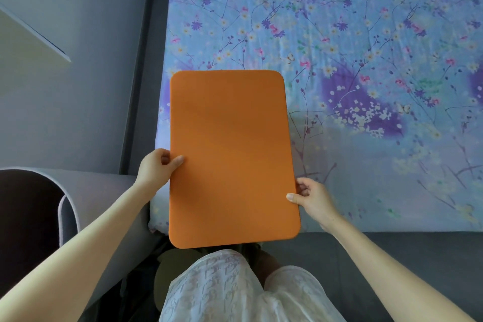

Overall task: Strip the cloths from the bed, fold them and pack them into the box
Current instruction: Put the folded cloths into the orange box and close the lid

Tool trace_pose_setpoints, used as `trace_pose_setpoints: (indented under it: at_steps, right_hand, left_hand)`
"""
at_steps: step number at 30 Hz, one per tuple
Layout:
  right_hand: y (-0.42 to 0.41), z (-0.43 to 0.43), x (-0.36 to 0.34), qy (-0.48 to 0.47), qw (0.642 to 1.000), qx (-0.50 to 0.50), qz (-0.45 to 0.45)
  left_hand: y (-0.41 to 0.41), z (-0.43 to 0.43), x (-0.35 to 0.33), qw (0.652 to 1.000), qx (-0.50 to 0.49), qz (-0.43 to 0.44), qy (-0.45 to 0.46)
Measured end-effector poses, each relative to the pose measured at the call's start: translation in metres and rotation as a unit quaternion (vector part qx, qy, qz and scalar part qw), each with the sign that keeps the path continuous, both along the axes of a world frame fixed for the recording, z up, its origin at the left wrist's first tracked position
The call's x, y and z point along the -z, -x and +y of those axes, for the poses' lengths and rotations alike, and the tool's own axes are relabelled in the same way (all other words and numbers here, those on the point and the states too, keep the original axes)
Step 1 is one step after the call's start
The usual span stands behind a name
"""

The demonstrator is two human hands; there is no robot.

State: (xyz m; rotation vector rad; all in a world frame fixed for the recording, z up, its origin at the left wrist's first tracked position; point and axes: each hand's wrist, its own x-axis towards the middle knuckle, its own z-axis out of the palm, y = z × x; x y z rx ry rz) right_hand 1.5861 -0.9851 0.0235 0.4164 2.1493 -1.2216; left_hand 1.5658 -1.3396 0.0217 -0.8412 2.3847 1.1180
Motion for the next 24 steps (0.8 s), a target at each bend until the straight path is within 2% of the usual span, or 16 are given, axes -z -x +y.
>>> trace_pose_setpoints:
  at_steps: [2,7,10,16,20,24]
  right_hand:
    - [0.014,-0.006,0.005,0.000,1.000,0.007,0.016]
    - [0.069,-0.027,0.009,-0.008,0.997,0.029,0.072]
    - [0.108,-0.041,0.010,-0.002,0.996,0.038,0.086]
    - [0.186,-0.064,0.005,0.007,0.992,0.051,0.115]
    - [0.228,-0.070,0.012,0.050,0.990,0.062,0.113]
    - [0.251,-0.081,0.015,0.084,0.986,0.062,0.129]
  left_hand:
    - [-0.003,0.001,0.004,0.998,-0.052,0.009,-0.040]
    - [-0.001,0.021,0.000,0.992,-0.102,0.054,-0.056]
    - [0.028,0.028,0.000,0.984,-0.135,0.072,-0.093]
    - [0.122,0.014,0.003,0.970,-0.195,0.112,-0.093]
    - [0.170,0.003,0.002,0.970,-0.170,0.130,-0.111]
    - [0.183,-0.008,0.007,0.976,-0.126,0.130,-0.124]
